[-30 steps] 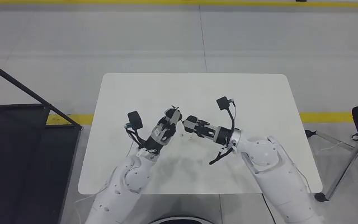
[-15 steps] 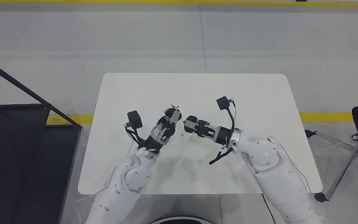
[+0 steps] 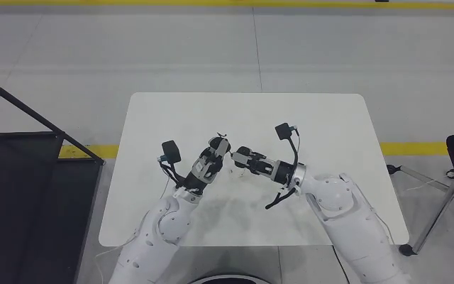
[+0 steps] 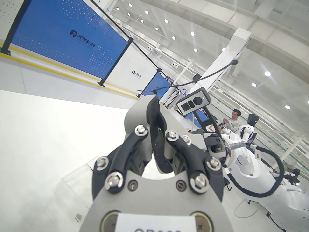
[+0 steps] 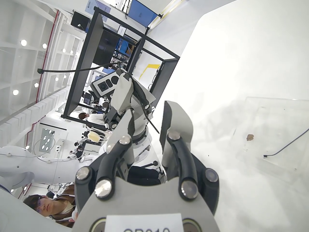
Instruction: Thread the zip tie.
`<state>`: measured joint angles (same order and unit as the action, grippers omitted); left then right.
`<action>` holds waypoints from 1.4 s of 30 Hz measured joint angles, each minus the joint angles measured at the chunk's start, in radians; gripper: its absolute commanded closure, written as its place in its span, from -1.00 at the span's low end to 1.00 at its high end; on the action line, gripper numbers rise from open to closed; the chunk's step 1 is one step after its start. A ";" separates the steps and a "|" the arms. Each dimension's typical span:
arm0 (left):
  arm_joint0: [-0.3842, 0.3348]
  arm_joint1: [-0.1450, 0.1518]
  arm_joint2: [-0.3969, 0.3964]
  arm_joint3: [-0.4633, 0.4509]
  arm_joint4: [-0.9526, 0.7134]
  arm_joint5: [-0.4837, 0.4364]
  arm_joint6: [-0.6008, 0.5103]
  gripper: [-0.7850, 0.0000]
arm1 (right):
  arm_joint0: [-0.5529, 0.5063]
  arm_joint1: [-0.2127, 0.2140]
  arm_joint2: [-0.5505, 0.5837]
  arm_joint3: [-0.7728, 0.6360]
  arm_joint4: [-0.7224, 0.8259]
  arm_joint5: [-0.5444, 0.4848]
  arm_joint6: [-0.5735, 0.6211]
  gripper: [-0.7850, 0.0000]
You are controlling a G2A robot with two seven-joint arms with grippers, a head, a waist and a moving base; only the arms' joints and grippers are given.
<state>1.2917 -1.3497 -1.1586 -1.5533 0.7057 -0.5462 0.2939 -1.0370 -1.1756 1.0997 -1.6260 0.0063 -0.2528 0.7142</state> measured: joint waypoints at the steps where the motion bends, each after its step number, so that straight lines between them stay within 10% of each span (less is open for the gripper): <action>1: -0.001 0.000 0.000 0.001 0.000 0.000 0.000 1.00 | -0.001 0.000 0.000 -0.001 -0.001 -0.001 0.000 0.16; 22: -0.010 -0.008 0.002 0.016 0.000 0.001 -0.006 1.00 | -0.012 0.000 0.002 -0.010 -0.023 -0.016 -0.014 1.00; 28: -0.008 -0.009 0.000 0.016 0.001 0.000 -0.007 1.00 | -0.012 -0.001 0.002 -0.010 -0.023 -0.016 -0.014 1.00; 32: -0.007 -0.010 -0.002 0.015 0.001 -0.001 -0.008 1.00 | -0.013 -0.001 0.003 -0.011 -0.025 -0.015 -0.015 0.45; 42: -0.009 -0.014 -0.001 0.017 0.003 0.006 -0.011 1.00 | -0.016 -0.001 0.000 -0.015 -0.031 -0.015 -0.009 0.59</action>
<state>1.2830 -1.3633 -1.1594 -1.5360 0.7083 -0.5403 0.2833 -1.0530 -1.1767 1.0998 -1.6414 -0.0250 -0.2679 0.7054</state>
